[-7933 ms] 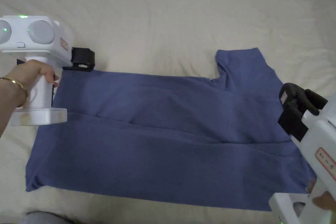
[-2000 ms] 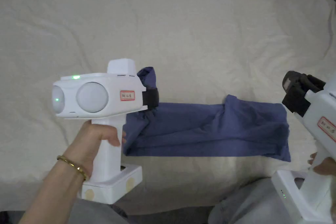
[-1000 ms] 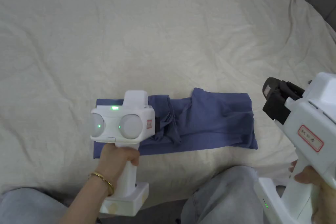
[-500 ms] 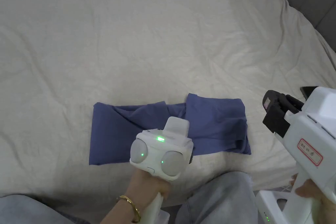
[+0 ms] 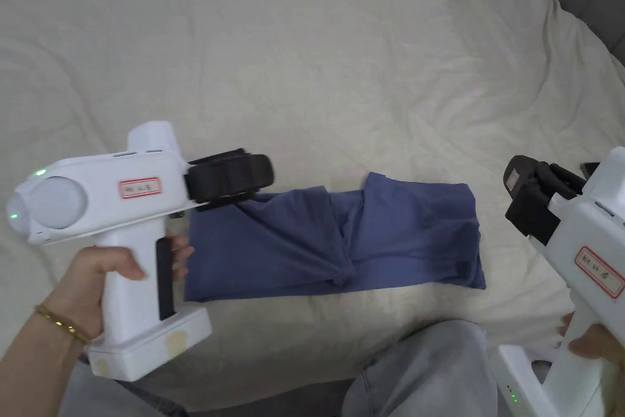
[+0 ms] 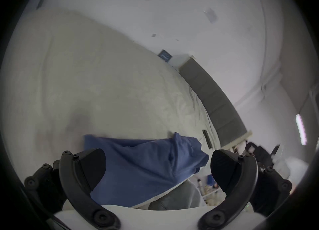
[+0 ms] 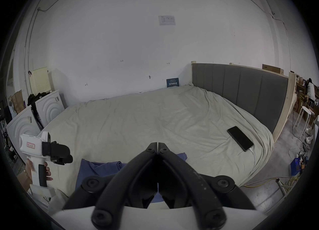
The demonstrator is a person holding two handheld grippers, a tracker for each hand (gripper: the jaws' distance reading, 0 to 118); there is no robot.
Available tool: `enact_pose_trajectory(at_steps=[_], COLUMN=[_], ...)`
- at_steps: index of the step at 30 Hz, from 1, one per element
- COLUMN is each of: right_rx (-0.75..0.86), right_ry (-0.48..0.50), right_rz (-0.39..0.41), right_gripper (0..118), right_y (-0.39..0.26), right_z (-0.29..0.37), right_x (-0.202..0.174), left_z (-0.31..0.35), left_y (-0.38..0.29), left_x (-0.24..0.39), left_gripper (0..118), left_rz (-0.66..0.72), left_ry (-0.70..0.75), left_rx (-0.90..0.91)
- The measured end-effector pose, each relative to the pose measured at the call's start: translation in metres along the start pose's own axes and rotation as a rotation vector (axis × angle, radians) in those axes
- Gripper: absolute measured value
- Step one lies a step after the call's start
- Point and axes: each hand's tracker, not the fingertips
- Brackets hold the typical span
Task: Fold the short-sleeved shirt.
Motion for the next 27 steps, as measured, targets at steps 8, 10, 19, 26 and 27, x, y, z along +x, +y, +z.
enact_pose_trajectory(at_steps=[8,10,19,26,27], right_rx=[-0.040,-0.046,-0.067,-0.075,-0.077], right_ry=[0.015,0.013,0.010,0.007,0.011], right_rz=[0.006,0.004,0.023,0.017,0.018], right_gripper=[1,1,1,1,1], right_y=[-0.001,-0.001,-0.001,-0.004,-0.004], right_z=[-0.009,-0.012,-0.013,-0.012,-0.012], right_x=[-0.009,-0.011,-0.015,-0.013,-0.014], left_z=[0.004,-0.002,-0.028,-0.039,-0.037], left_y=[-0.022,-0.029,-0.049,-0.043,-0.040], left_x=[-0.083,-0.091,-0.098,-0.089,-0.081], left_gripper=[118,118,74,11,11], left_rz=[0.223,0.277,0.432,0.405,0.359], left_ry=[0.021,-0.044,-0.188,0.016,0.048], left_rx=[-0.084,-0.109,-0.159,-0.184,-0.191])
